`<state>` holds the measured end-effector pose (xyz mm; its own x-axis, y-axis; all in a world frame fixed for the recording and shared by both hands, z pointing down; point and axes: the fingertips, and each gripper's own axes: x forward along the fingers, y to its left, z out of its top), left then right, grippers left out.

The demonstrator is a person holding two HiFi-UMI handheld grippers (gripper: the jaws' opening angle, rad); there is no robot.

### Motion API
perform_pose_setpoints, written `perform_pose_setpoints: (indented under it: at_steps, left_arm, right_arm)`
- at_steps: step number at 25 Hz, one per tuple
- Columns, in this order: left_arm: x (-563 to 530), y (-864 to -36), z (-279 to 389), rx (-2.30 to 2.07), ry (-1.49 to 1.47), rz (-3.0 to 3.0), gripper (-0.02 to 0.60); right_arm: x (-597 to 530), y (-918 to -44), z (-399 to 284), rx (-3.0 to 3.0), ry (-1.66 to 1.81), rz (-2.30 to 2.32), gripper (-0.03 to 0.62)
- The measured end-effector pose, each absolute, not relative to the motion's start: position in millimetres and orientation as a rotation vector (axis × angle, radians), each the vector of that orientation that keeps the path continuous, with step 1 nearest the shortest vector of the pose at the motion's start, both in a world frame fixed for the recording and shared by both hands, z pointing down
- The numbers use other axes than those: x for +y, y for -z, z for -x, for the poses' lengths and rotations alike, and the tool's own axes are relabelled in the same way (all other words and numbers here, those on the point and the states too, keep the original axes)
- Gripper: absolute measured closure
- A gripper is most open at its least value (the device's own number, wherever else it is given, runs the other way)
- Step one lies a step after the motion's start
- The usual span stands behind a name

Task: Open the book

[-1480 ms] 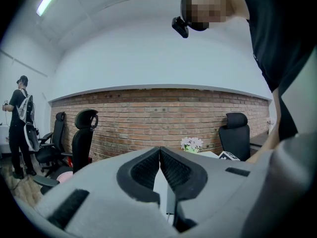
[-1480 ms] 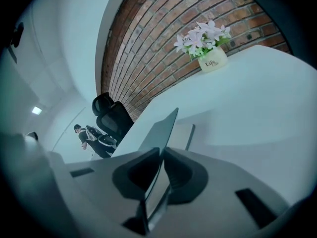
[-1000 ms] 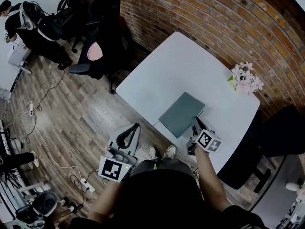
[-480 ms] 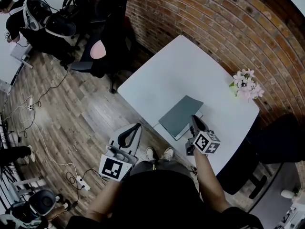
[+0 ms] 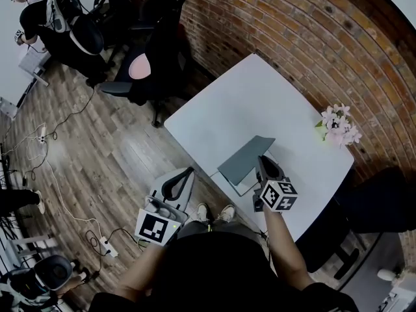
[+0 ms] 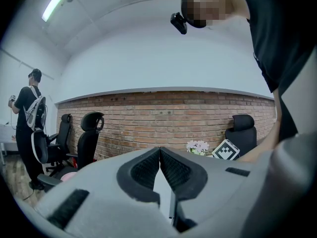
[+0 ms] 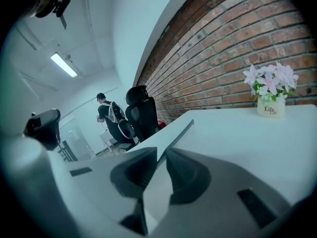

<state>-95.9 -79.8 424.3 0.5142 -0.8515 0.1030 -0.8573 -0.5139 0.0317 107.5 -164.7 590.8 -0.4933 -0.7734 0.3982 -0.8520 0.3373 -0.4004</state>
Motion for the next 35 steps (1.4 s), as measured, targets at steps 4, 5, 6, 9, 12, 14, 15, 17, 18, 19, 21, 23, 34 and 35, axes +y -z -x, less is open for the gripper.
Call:
perform_pose_setpoints:
  at_steps: [4,5,6,9,12,14,15,17,18,19,21,23,34,35]
  left_arm:
    - [-82,-423,98,-1.521,-0.105,-2.658,0.558]
    - [-83,-423,99,-1.525,-0.102,-2.656,0.558]
    - [-83,-423,99,-1.528,-0.1,-2.655,0.558]
    - [-85,-422,100,-1.537,-0.101,-2.652,0.558]
    - [-86,-423,101,-1.544,-0.099,-2.642,0.558]
    - [-87,-422,102,-1.55,-0.094,-2.641,0.558]
    - [-87,-422,102,-1.554,-0.092,-2.641,0.558]
    - [-88,-422,104,-1.56,-0.089,-2.639,0.558]
    - [-89,-422,104,-1.563,-0.09,-2.638,0.558]
    - [-89,-422,105,-1.566,-0.09,-2.636,0.558]
    - [-91,-421,107,-1.572,-0.091,-2.632,0.557]
    - [-92,-420,109,-1.576,-0.094,-2.628,0.558]
    - [-92,-418,113,-1.603,-0.094,-2.614,0.558]
    - [-91,-419,113,-1.604,-0.097,-2.612,0.558]
  right_arm:
    - [-170,-586,-101,-2.469,-0.812,-1.476,0.526]
    - [-171,-585,-100,-2.472,-0.801,-1.471,0.526]
    - [-173,-584,-98,-2.475,-0.791,-1.466,0.525]
    - [-177,-581,-94,-2.49,-0.769,-1.451,0.524]
    - [-181,-578,-89,-2.509,-0.755,-1.436,0.522]
    - [-184,-576,-85,-2.519,-0.736,-1.423,0.522]
    - [-185,-575,-83,-2.524,-0.723,-1.416,0.52]
    - [-189,-574,-80,-2.53,-0.697,-1.4,0.519]
    - [-190,-574,-78,-2.531,-0.686,-1.393,0.517]
    - [-192,-573,-76,-2.533,-0.678,-1.388,0.516]
    - [-195,-572,-73,-2.538,-0.665,-1.381,0.514]
    - [-198,-571,-70,-2.543,-0.65,-1.373,0.513]
    - [-213,-565,-51,-2.565,-0.509,-1.3,0.502]
    - [-215,-565,-49,-2.567,-0.493,-1.295,0.502]
